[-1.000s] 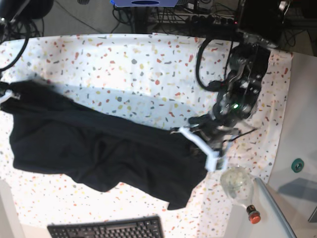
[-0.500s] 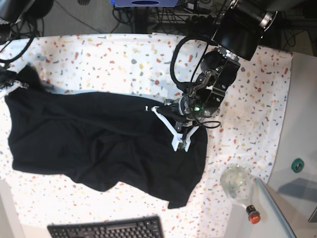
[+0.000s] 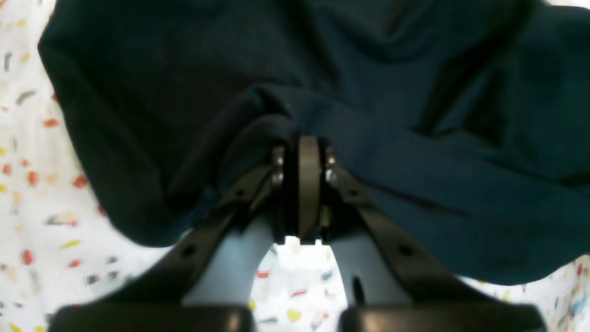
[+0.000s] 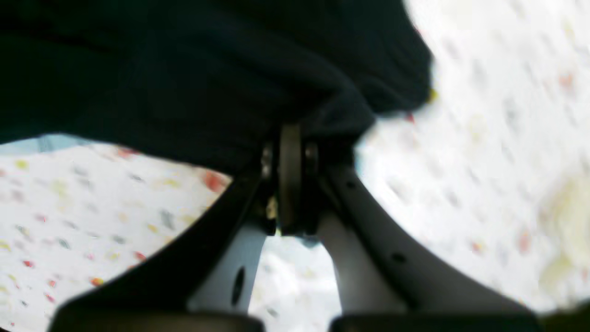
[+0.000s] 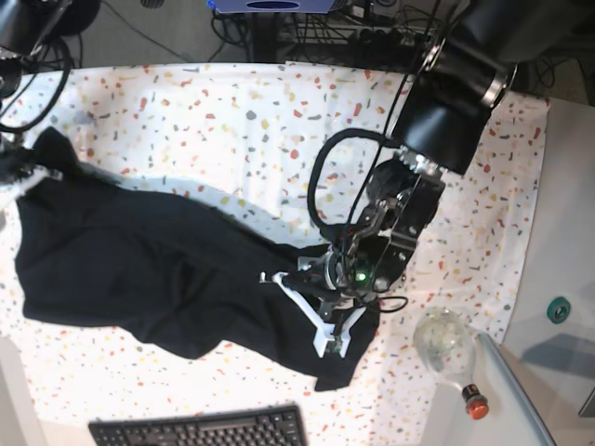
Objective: Layout the t-shirt on the table in an organized manner, then fold the t-shirt properly
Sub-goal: 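Drag the grasped t-shirt edge with the left gripper to flatten it, then stretch the t-shirt between both grippers, left gripper pulling outward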
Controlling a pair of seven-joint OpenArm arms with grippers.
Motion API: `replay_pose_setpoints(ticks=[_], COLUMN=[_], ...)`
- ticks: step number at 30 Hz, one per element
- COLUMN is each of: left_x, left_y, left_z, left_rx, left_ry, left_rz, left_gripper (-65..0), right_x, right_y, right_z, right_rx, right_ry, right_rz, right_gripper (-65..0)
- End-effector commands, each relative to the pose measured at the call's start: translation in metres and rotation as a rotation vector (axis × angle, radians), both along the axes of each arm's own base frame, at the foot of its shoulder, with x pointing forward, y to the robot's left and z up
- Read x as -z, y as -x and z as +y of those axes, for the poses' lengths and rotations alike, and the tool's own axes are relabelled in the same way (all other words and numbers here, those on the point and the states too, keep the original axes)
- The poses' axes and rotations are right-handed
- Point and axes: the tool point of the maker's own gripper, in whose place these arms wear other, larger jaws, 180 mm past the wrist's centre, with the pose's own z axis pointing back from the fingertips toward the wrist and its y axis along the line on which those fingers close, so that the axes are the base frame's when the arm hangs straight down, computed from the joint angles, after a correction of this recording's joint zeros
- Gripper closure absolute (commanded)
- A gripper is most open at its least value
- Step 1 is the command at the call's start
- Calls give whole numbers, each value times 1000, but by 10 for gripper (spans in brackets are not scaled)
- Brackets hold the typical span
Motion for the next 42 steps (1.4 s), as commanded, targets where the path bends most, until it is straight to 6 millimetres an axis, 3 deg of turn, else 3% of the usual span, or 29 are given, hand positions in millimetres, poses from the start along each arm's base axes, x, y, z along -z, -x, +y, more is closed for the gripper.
replay_pose_setpoints(ticks=[1, 6, 9, 12, 14, 19, 23, 25, 29, 31, 34, 38, 42], left_x=[-17, -12, -23, -42, -49, -20, 9, 24, 42, 44, 39, 35, 49], left_y=[-17, -18, -13, 2, 21, 73, 93, 95, 79, 72, 57, 37, 33], left_z=[-11, -17, -26, 1, 31, 111, 138, 141, 131, 119, 117, 90, 58], left_rx=[2, 42, 143, 78, -12, -204, -257, -254, -233, -214, -227, -189, -97], left_ry=[22, 32, 72, 146, 169, 120, 82, 99, 172, 209, 225, 259, 263], left_rz=[-40, -23, -69, -151, -192, -206, -264, -284, -314, -322, -356, -355, -303], left_gripper=[-28, -219, -331, -383, -383, -383, -383, -382, -382, -382, -382, -382, -380], right_x=[-13, -20, -21, -24, -25, -22, -21, -20, -21, -21, -21, -20, -20], right_y=[-14, -27, -29, -29, -28, -22, -21, -22, -25, -25, -24, -23, -23], right_z=[-6, -3, -3, -11, -13, -16, -14, -12, -10, -10, -10, -10, -10], right_rx=[-6, -15, -15, -16, -13, -12, -15, -16, -17, -17, -17, -17, -17], right_ry=[20, 16, 18, 36, 39, 46, 45, 39, 36, 36, 36, 36, 36], right_rz=[-45, -70, -74, -72, -73, -63, -60, -62, -67, -67, -66, -63, -63], right_gripper=[0, 0, 0, 0, 0, 0, 0, 0, 0, 0, 0, 0, 0])
